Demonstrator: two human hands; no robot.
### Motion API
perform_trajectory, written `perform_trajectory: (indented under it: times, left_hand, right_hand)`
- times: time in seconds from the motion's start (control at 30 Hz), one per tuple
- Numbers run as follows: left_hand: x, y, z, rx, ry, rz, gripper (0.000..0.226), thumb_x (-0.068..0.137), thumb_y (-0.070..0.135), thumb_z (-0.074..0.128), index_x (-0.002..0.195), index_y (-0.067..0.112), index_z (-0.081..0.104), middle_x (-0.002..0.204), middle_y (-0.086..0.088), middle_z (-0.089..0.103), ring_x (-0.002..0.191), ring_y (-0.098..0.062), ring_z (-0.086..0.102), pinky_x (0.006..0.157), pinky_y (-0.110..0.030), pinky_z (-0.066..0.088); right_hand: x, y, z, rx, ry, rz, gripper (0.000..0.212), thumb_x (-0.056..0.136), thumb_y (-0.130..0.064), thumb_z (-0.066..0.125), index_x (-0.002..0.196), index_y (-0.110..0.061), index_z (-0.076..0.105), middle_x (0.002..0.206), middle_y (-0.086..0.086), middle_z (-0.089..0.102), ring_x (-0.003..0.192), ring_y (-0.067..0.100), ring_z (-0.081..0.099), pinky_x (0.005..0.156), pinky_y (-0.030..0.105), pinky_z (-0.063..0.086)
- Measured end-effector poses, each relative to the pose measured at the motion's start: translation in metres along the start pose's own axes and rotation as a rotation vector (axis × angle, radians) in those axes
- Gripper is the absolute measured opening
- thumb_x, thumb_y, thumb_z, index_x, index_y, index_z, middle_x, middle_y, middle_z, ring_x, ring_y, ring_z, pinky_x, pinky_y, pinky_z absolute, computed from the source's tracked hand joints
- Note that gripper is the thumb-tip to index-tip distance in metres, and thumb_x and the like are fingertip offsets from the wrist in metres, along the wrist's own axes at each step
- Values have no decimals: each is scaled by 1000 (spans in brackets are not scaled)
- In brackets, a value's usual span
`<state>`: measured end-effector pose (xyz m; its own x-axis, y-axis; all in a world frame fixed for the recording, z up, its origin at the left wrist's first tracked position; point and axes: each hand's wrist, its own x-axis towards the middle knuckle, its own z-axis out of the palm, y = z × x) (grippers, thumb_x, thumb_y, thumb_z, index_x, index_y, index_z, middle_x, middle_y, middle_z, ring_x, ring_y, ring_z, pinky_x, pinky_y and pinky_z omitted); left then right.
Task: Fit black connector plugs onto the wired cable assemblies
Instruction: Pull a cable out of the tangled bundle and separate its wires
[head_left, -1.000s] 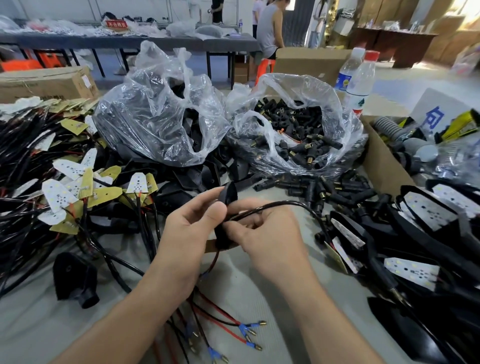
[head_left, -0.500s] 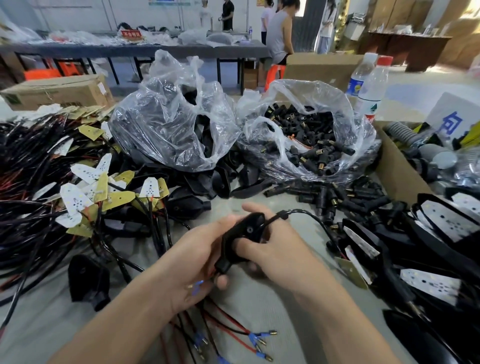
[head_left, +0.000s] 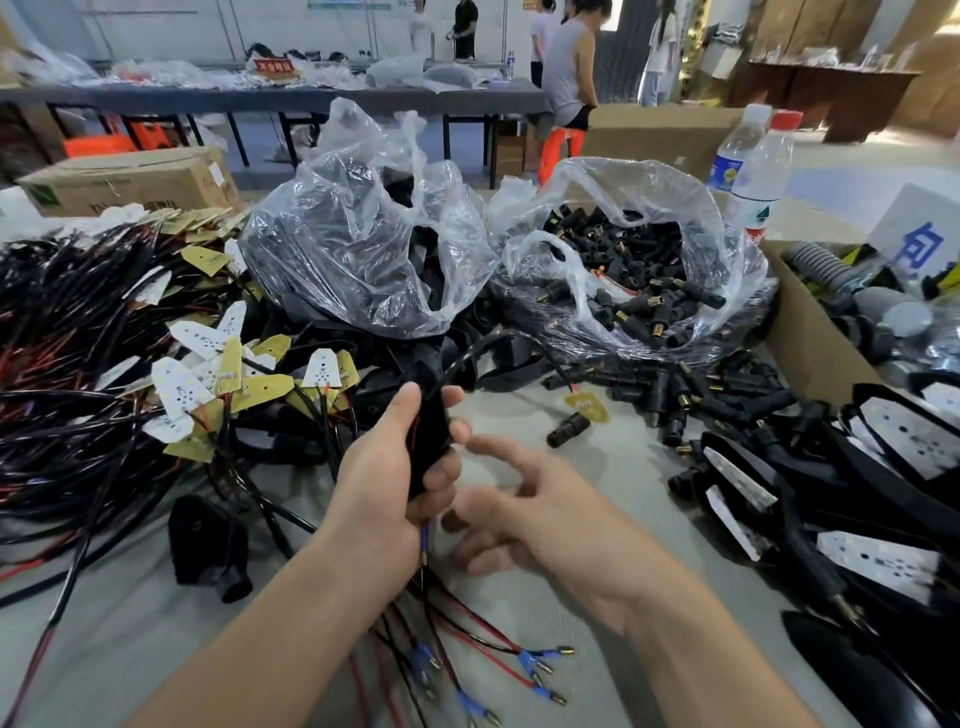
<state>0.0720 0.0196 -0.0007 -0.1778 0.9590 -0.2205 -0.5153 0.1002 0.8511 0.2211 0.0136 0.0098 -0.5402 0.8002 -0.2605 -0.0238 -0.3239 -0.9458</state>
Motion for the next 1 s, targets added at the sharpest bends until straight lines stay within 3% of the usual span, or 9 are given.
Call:
perform_trajectory:
  times: [0.07, 0.13, 0.3, 0.43, 0.53, 0.67, 0.87, 0.93, 1.0]
  left_hand:
    - [-1, 5, 2, -15, 33, 27, 36, 107, 39, 43, 110, 14, 68, 87, -5, 63, 49, -11, 40, 32, -21, 28]
    - [-2, 7, 3, -58, 68, 41, 35, 107, 40, 43, 107, 14, 67, 82, -3, 62, 47, -10, 36, 32, -19, 24]
    - [-5, 13, 8, -191, 70, 38, 32, 108, 35, 44, 104, 13, 66, 78, -1, 63, 46, -8, 42, 34, -16, 27]
    - [-4, 15, 10, -272, 37, 14, 20, 105, 11, 46, 105, 8, 66, 83, -9, 66, 60, -13, 58, 49, -19, 46]
    - [-2, 24, 9, -317, 4, -20, 24, 97, -1, 43, 103, 5, 65, 85, -11, 66, 64, -16, 59, 53, -20, 48]
    - [3, 34, 3, -324, -16, -42, 20, 94, 2, 43, 102, 3, 61, 82, -8, 64, 62, -15, 56, 53, -20, 49]
    - [15, 44, -14, -357, 97, 15, 21, 101, 30, 60, 93, 12, 66, 75, -1, 62, 59, -9, 57, 53, -17, 51]
    - [17, 48, -20, -369, 109, 28, 21, 102, 28, 59, 91, 12, 65, 76, 0, 63, 60, -8, 57, 53, -16, 52]
    - [18, 50, -22, -369, 115, 38, 22, 104, 26, 55, 93, 11, 66, 76, -1, 63, 59, -9, 57, 52, -16, 51]
  right_hand:
    - [1, 5, 11, -105, -26, -4, 37, 81, -20, 77, 117, -23, 71, 79, 9, 76, 64, 25, 70, 55, 28, 56]
    - [6, 11, 18, -197, 43, -49, 17, 79, -27, 75, 94, -20, 77, 70, 10, 74, 56, 25, 68, 46, 25, 49]
    - [9, 13, 16, -301, 67, -79, 19, 84, -28, 70, 71, -15, 75, 58, 11, 69, 43, 18, 58, 40, 19, 36]
    - [5, 7, 11, -407, -22, -60, 14, 80, -17, 67, 69, -10, 72, 60, 14, 70, 43, 15, 53, 44, 17, 37]
    - [-4, -6, 1, -504, -74, -13, 12, 73, -15, 68, 62, -14, 70, 56, 9, 67, 42, 15, 45, 47, 21, 37]
    - [-20, -20, -16, -545, -191, 45, 18, 75, -3, 68, 60, -13, 68, 52, 8, 58, 41, 10, 41, 44, 18, 32]
    - [-35, -29, -35, -655, -505, 228, 23, 79, 0, 71, 64, -16, 69, 51, -1, 59, 41, 6, 45, 42, 15, 34]
    - [-39, -30, -46, -669, -472, 287, 23, 76, -2, 73, 62, -19, 66, 50, -3, 57, 41, 5, 48, 41, 15, 33]
    - [-39, -29, -57, -667, -292, 311, 16, 68, -9, 72, 58, -18, 64, 49, -2, 51, 40, 7, 42, 41, 16, 28]
